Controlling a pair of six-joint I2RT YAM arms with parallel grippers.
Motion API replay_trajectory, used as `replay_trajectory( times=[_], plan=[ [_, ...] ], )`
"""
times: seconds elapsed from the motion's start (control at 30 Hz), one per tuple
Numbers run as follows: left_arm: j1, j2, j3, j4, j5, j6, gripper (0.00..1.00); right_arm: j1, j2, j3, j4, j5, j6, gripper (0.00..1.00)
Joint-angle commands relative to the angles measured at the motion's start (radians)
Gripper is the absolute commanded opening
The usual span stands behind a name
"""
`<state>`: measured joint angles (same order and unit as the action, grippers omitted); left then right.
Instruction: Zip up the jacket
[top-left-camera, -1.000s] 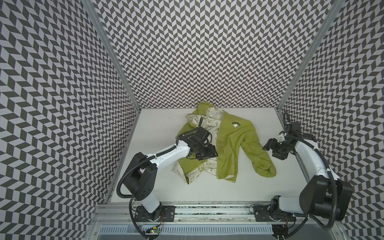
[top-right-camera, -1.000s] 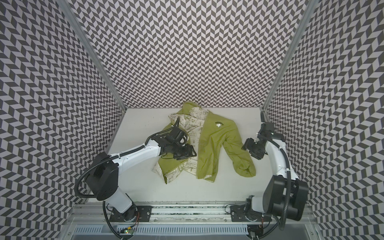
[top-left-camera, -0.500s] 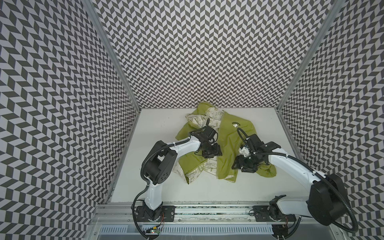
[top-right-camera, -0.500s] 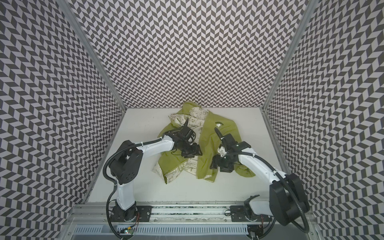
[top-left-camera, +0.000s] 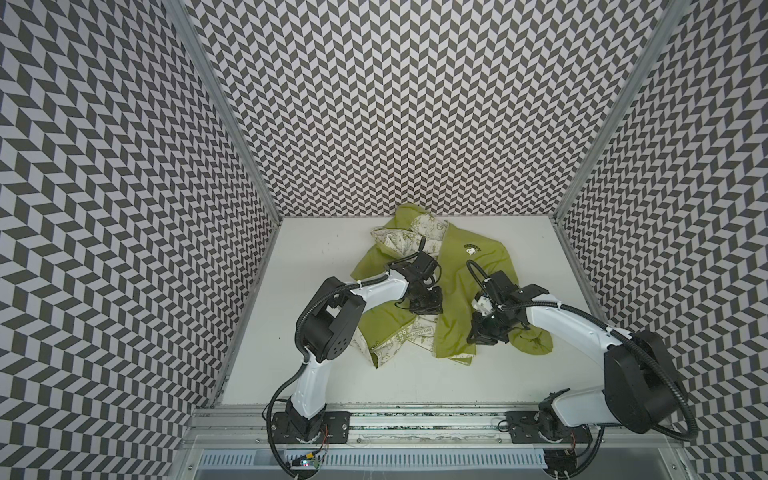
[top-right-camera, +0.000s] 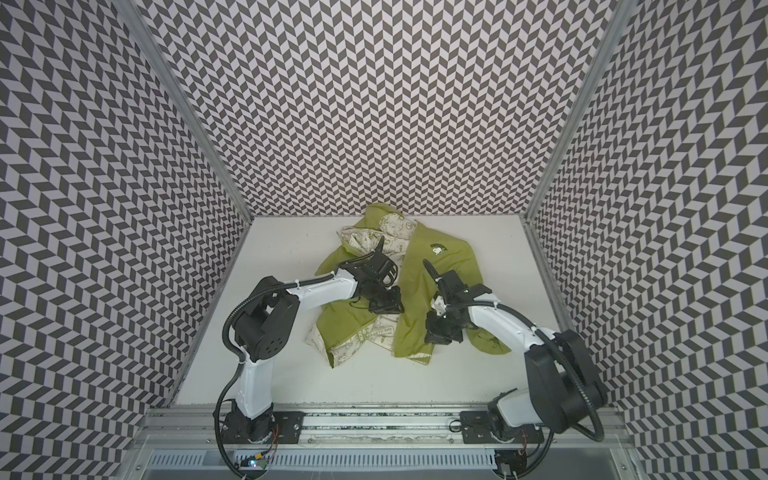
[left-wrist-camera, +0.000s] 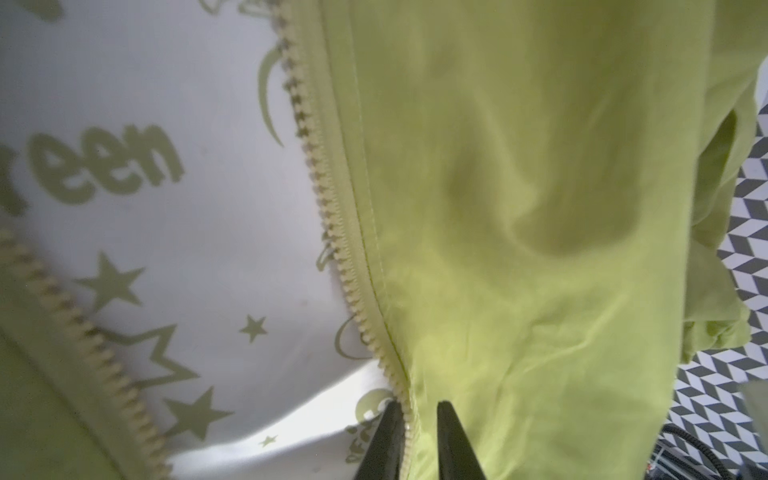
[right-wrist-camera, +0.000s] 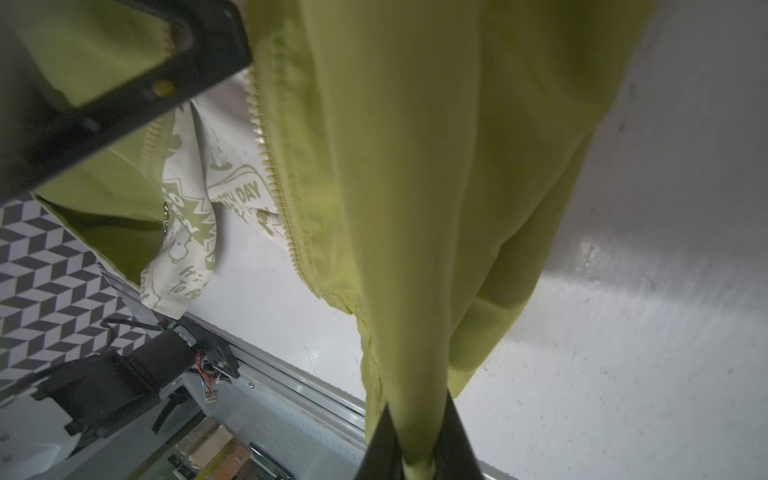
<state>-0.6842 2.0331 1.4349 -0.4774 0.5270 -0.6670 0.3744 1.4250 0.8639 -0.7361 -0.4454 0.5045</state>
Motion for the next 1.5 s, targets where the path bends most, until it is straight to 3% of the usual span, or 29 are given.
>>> replay_trajectory(
  times=[0.0, 0.13, 0.43, 0.5, 0.57, 0.7, 0.87, 1.07, 1.3, 1.47],
  plan=[
    [-0.003, -0.020, 0.052, -0.015, -0.004, 0.006, 0.12, -0.032, -0.002, 0.001, -0.045, 0.040, -0.040, 0.02],
    [0.000, -0.039, 0.098, -0.016, 0.014, -0.020, 0.03, -0.102, -0.020, 0.023, -0.088, 0.055, -0.088, 0.00],
    [0.005, 0.004, 0.277, -0.069, 0.027, -0.023, 0.00, -0.231, -0.024, 0.078, -0.152, 0.075, -0.174, 0.00],
    [0.006, 0.006, 0.308, -0.120, 0.002, 0.002, 0.07, -0.230, -0.015, 0.071, -0.152, 0.076, -0.183, 0.00],
    [0.007, -0.028, 0.301, -0.169, -0.036, 0.033, 0.23, -0.232, -0.015, 0.052, -0.156, 0.083, -0.181, 0.13],
    [0.017, -0.173, 0.196, -0.265, -0.149, 0.080, 0.48, -0.234, -0.093, 0.048, -0.180, 0.106, -0.166, 0.46],
    [0.053, -0.432, -0.069, -0.338, -0.318, 0.055, 0.68, -0.227, -0.189, 0.128, -0.252, 0.113, -0.164, 0.63],
    [0.131, -0.586, -0.370, -0.237, -0.282, 0.004, 0.71, -0.096, -0.245, 0.175, -0.274, 0.102, -0.096, 0.67],
    [0.164, -0.520, -0.474, -0.192, -0.237, 0.077, 0.70, 0.086, -0.271, 0.148, -0.218, 0.090, 0.015, 0.67],
    [0.155, -0.503, -0.534, -0.188, -0.201, 0.068, 0.66, 0.128, -0.306, 0.103, -0.200, 0.099, 0.053, 0.67]
  ],
)
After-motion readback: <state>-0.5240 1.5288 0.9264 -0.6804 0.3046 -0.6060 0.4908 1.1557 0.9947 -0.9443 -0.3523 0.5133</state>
